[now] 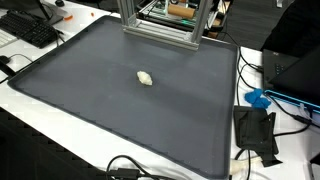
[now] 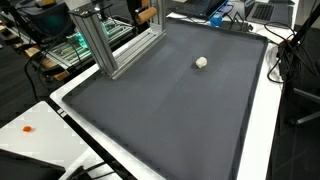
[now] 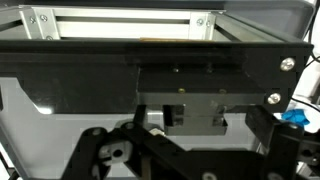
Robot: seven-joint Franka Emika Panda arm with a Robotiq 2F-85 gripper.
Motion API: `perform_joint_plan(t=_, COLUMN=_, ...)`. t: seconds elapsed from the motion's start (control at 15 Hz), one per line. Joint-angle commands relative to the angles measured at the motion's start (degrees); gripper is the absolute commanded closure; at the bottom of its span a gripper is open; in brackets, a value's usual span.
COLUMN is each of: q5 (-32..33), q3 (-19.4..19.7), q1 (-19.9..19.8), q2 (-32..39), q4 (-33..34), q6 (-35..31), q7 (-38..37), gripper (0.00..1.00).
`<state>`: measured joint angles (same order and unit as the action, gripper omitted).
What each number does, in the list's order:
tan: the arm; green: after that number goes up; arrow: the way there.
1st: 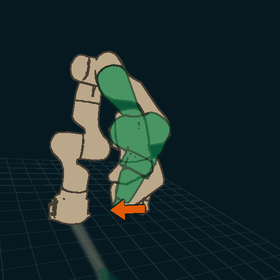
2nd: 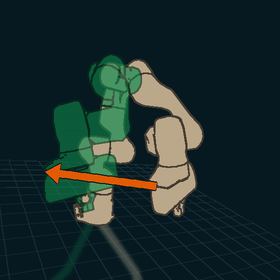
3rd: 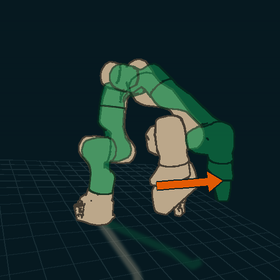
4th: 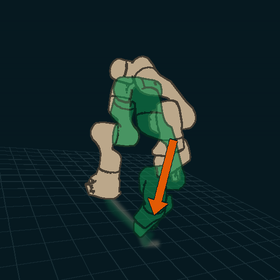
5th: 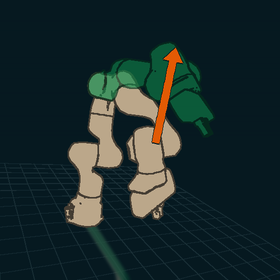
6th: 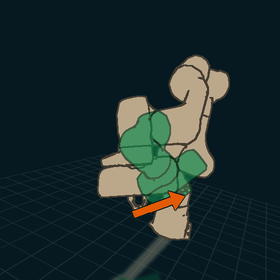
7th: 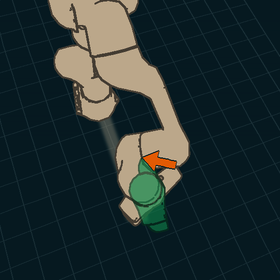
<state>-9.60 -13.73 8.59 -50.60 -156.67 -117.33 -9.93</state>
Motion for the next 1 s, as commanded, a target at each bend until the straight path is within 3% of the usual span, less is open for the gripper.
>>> perform_joint_plan(t=0.0, q5=0.2, q3=-0.3, q1=0.6, q2=0.5, q4=-1.0, q6=-1.3, q7=-1.3, gripper=0.00)
perform_joint_plan(t=0.67, q5=2.0, q3=-1.6, q1=0.4, q2=5.2, q4=1.7, q6=0.7, q7=-1.4, gripper=0.00)
perform_joint_plan(t=0.93, q5=3.6, q3=-1.9, q1=-0.1, q2=6.0, q4=2.6, q6=1.6, q7=-1.9, gripper=0.07)
